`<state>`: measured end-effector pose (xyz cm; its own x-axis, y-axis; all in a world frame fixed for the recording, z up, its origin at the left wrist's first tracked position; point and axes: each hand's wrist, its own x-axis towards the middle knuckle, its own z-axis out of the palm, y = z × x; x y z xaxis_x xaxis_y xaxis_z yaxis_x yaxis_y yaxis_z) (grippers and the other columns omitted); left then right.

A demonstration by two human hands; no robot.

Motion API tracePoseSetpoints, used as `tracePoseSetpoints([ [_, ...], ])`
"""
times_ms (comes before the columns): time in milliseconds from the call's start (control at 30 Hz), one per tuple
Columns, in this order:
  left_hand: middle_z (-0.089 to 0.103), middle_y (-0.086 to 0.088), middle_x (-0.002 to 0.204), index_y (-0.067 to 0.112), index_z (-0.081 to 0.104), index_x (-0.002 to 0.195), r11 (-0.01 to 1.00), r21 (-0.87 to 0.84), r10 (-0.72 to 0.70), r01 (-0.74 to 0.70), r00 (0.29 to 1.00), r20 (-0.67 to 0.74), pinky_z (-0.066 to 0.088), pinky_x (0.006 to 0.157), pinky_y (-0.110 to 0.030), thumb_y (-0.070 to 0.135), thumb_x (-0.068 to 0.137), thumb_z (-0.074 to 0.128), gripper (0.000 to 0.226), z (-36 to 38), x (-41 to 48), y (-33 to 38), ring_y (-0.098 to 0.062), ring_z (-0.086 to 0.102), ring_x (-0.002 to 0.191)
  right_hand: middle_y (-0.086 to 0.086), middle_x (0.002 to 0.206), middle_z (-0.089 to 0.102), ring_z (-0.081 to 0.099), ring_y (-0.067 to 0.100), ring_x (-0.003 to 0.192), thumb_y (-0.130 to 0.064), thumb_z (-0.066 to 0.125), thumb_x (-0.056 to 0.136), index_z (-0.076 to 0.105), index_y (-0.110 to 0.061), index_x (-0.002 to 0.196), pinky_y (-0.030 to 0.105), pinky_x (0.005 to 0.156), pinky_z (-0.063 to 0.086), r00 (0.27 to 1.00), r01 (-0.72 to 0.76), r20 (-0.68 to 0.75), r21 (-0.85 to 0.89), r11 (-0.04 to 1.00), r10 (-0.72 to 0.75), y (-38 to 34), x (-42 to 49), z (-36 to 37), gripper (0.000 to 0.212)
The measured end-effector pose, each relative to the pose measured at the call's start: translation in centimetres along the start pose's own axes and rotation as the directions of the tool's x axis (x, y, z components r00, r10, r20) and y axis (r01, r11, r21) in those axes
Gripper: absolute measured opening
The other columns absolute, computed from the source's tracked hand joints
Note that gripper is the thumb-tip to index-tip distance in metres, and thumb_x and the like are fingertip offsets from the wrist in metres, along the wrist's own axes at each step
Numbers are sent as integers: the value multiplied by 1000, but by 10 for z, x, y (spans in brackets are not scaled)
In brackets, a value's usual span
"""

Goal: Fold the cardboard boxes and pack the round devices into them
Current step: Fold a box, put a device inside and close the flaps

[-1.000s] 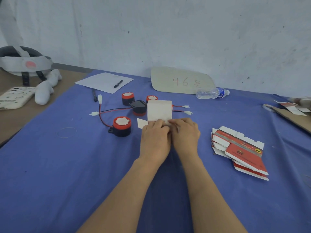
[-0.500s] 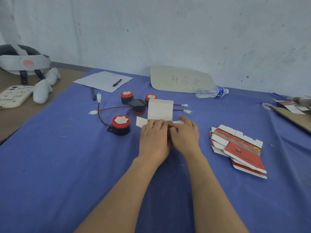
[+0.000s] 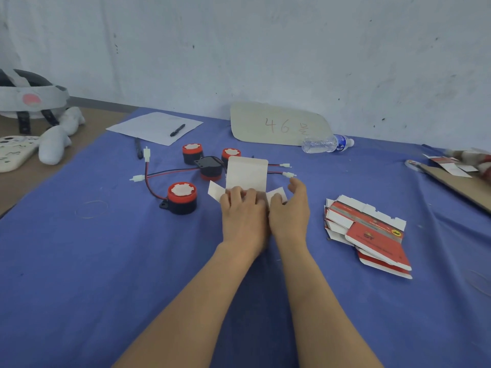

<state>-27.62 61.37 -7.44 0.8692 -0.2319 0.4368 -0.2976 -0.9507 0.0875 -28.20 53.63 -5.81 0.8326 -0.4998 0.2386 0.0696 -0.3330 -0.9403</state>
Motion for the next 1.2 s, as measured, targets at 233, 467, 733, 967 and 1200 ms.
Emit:
tracePoseSetpoints([
  [233,59,3,123,19,56,120,941,-339,-2,-19,998,-62,37,87,-29,28,92,54,29,-2,1,-17,-20,53,109,-16,92,63,57,-4,83,-37,54,95,68,-22,97,-2,67,39,984,120,140,-36,992,-114,7,-1,4,21],
  [467,51,-5,130,6,55,119,644,-764,-488,50,795,-360,37,103,-29,5,91,50,29,-17,3,-39,-17,45,121,-3,121,45,55,7,91,-19,54,95,62,-15,114,0,61,39,979,95,190,-90,991,-76,17,0,8,21],
  [733,72,-2,98,21,69,102,-151,-918,-424,366,815,394,50,69,-24,33,103,33,38,-8,6,-41,-13,68,86,-6,136,53,52,8,111,-11,50,95,8,-31,152,11,70,44,950,-66,310,105,992,31,21,5,7,74],
  [967,45,6,134,24,46,129,220,-928,-386,299,901,199,41,82,-11,0,94,41,43,-4,0,-31,-7,46,118,-7,122,60,57,-1,105,-2,51,91,18,-35,148,10,75,46,953,15,298,125,992,-52,21,5,6,73],
  [1200,37,13,145,25,12,153,43,-936,-381,349,872,308,41,86,-10,1,96,40,67,-3,3,-34,-5,44,121,-18,109,56,56,-11,101,8,47,87,33,-42,123,12,72,50,946,131,272,171,977,-175,16,0,5,63],
])
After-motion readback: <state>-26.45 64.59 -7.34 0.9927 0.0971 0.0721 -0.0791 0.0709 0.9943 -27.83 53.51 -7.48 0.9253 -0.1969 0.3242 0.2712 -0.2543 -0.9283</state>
